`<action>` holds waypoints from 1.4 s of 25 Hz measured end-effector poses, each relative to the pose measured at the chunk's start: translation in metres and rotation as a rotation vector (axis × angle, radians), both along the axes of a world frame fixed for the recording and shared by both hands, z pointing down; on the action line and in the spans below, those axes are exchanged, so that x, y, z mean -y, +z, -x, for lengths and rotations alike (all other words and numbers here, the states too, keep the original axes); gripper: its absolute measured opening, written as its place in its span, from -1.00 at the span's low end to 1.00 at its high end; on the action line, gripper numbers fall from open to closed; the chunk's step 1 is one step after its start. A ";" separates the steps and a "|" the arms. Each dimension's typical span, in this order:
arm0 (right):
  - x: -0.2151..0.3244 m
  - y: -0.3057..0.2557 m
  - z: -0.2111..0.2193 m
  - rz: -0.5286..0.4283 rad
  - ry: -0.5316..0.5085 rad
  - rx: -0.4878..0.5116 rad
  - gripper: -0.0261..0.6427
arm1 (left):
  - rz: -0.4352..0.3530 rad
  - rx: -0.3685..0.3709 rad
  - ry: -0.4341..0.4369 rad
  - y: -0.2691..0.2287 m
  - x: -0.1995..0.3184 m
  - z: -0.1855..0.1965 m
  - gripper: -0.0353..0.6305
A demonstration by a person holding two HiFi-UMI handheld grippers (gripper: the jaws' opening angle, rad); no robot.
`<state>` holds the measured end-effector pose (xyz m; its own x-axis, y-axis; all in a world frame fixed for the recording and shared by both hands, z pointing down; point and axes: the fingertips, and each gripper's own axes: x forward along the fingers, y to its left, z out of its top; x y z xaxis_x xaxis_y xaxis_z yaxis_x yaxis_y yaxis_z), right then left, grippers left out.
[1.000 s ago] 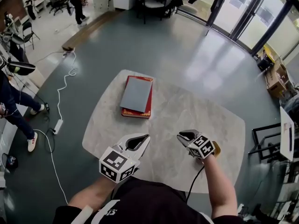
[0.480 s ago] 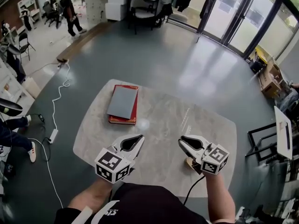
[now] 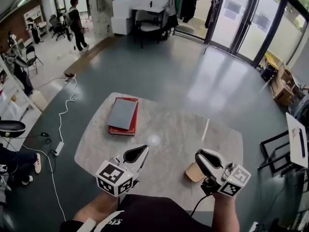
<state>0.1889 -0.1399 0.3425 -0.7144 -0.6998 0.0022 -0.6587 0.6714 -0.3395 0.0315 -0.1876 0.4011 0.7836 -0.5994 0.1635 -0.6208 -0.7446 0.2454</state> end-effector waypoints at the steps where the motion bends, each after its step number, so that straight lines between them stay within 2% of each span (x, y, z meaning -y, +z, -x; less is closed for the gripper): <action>1: -0.005 -0.009 -0.007 -0.018 0.017 0.023 -0.73 | -0.005 0.002 -0.004 -0.002 -0.002 -0.002 -0.88; 5: -0.023 -0.036 -0.039 -0.098 0.124 0.066 -0.73 | -0.031 0.016 -0.017 -0.012 -0.010 -0.006 -0.88; 9: -0.040 -0.044 -0.060 -0.156 0.230 0.012 -0.73 | -0.072 0.033 -0.027 -0.022 -0.015 -0.007 -0.88; 15: -0.052 -0.047 -0.073 -0.201 0.309 -0.056 -0.74 | -0.134 0.040 -0.053 -0.041 -0.011 -0.001 -0.88; 22: -0.053 -0.043 -0.064 -0.212 0.304 -0.103 -0.75 | -0.195 0.046 -0.092 -0.062 -0.007 0.015 -0.88; 35: -0.050 -0.034 -0.057 -0.192 0.304 -0.103 -0.75 | -0.179 0.051 -0.110 -0.054 -0.006 0.027 -0.88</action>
